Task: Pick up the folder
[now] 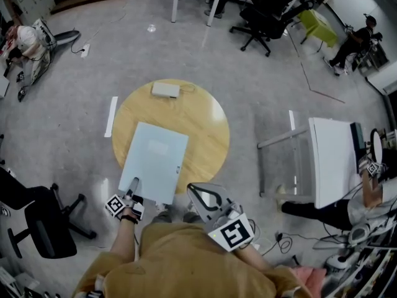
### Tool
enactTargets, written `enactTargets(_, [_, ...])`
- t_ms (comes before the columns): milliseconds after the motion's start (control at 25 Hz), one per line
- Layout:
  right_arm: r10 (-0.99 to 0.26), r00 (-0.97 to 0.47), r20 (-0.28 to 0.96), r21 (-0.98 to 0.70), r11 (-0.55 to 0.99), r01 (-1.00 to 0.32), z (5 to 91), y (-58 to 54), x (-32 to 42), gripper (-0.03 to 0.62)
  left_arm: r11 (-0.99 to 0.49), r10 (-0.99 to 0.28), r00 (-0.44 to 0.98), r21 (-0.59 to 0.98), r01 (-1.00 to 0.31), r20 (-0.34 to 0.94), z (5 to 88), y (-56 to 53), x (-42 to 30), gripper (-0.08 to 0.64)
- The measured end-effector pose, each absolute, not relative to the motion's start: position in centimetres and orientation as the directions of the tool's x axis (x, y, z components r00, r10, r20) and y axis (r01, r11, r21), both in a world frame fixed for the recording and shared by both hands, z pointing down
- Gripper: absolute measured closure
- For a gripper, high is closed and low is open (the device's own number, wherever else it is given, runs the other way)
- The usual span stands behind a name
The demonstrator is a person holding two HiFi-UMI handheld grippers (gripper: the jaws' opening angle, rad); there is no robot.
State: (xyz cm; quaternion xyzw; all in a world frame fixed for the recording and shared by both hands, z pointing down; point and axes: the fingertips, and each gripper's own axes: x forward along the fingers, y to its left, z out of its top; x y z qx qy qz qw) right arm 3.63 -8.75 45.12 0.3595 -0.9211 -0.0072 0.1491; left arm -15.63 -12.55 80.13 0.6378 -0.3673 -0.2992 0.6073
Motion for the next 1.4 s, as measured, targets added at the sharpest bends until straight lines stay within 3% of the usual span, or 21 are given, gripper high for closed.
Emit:
enactTargets(160, [-0.709, -0.7, 0.087, 0.046, 0.704, -0.708, 42.6, -9.8, 3.4, 0.595, 0.014, -0.847, 0.528, 0.995, -0.101, 0.066, 79.7, -11.7, -16.4, 0.196])
enactTargets(440, [-0.7, -0.714, 0.016, 0.024, 0.715, -0.699, 41.9, -11.6, 2.8, 0.595, 0.019, -0.873, 0.485, 0.997, -0.079, 0.055, 78.2, -10.4, -18.7, 0.243])
enactTargets(480, [-0.69, -0.723, 0.025, 0.031, 0.723, -0.69, 42.1, -11.7, 2.5, 0.595, 0.012, -0.877, 0.478, 0.997, -0.074, 0.046, 77.5, -10.3, -19.0, 0.254])
enactTargets(600, [-0.618, -0.745, 0.252, 0.122, 0.784, -0.609, 45.2, -10.2, 2.6, 0.595, -0.02, -0.873, 0.488, 0.996, -0.087, 0.026, 75.1, -9.7, -18.8, 0.272])
enactTargets(640, [-0.61, -0.745, 0.269, 0.131, 0.79, -0.599, 45.4, -9.9, 2.6, 0.595, -0.033, -0.868, 0.496, 0.995, -0.097, 0.019, 74.5, -9.8, -18.6, 0.273])
enactTargets(1200, [-0.693, -0.709, 0.13, 0.119, 0.72, -0.683, 42.3, -9.1, 6.9, 0.595, -0.283, -0.838, 0.513, 0.952, -0.119, -0.185, 62.4, -14.7, -12.7, 0.279])
enactTargets(1400, [-0.71, -0.698, 0.095, 0.136, 0.704, -0.697, 41.4, -9.7, 7.8, 0.595, -0.392, -0.822, 0.514, 0.899, -0.196, -0.247, 55.6, -16.8, -10.7, 0.279])
